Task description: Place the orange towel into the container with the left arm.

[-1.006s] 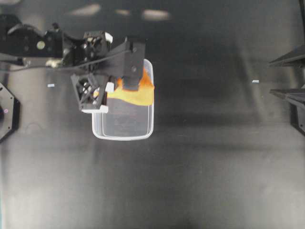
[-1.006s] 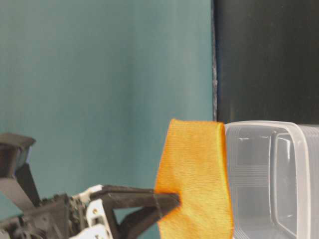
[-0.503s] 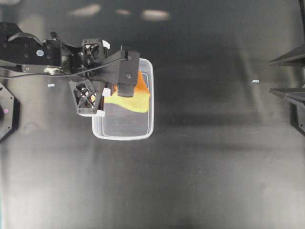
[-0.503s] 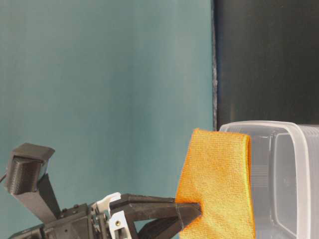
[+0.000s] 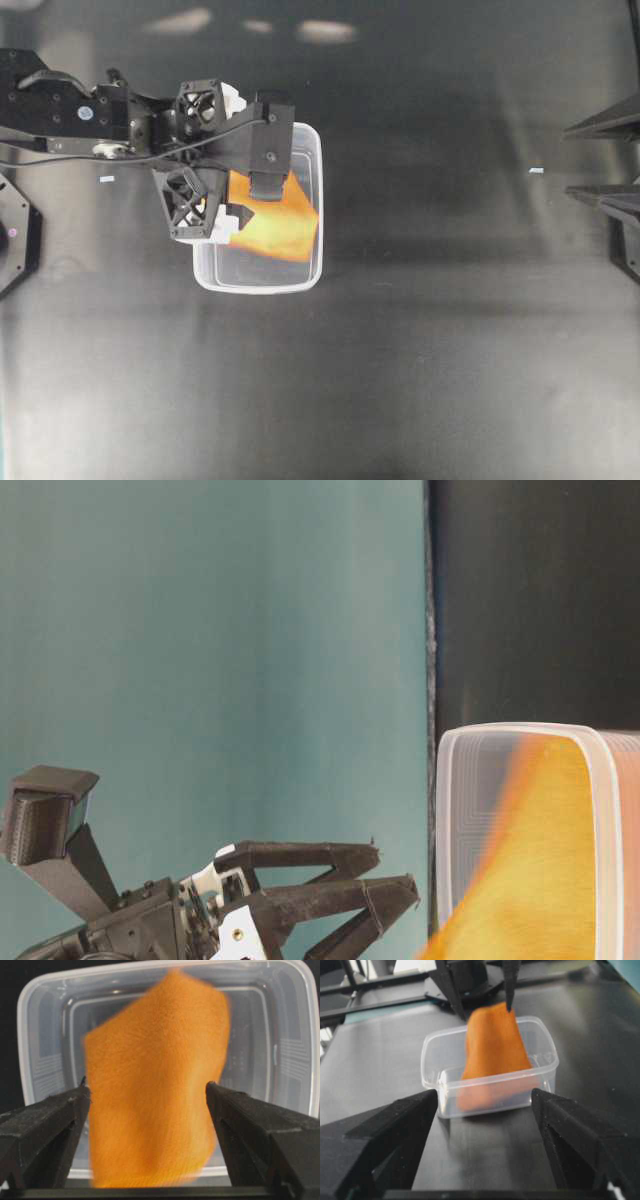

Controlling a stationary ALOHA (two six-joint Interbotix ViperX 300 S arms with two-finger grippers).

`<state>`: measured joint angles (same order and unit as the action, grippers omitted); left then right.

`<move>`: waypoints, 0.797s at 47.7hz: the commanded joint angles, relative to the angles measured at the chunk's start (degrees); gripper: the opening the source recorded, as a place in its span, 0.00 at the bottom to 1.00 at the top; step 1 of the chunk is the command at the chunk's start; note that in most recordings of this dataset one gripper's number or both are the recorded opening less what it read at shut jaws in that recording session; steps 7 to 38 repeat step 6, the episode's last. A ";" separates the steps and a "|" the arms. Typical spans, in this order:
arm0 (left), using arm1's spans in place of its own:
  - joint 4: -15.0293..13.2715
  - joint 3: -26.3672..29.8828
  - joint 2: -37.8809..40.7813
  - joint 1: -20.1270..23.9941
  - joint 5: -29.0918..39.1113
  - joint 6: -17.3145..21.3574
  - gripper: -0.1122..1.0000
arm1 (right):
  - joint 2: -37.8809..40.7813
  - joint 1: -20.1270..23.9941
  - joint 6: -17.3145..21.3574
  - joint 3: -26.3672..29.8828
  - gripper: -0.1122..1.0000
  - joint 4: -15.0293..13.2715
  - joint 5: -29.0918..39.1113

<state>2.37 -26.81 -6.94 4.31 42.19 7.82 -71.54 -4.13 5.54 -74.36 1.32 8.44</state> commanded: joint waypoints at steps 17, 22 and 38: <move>0.18 2.02 -1.14 -0.26 0.26 -0.09 0.89 | 0.35 -0.18 0.09 0.44 0.76 0.26 -0.53; 0.18 2.02 -1.14 -0.26 0.26 -0.09 0.89 | 0.35 -0.18 0.09 0.44 0.76 0.26 -0.53; 0.18 2.02 -1.14 -0.26 0.26 -0.09 0.89 | 0.35 -0.18 0.09 0.44 0.76 0.26 -0.53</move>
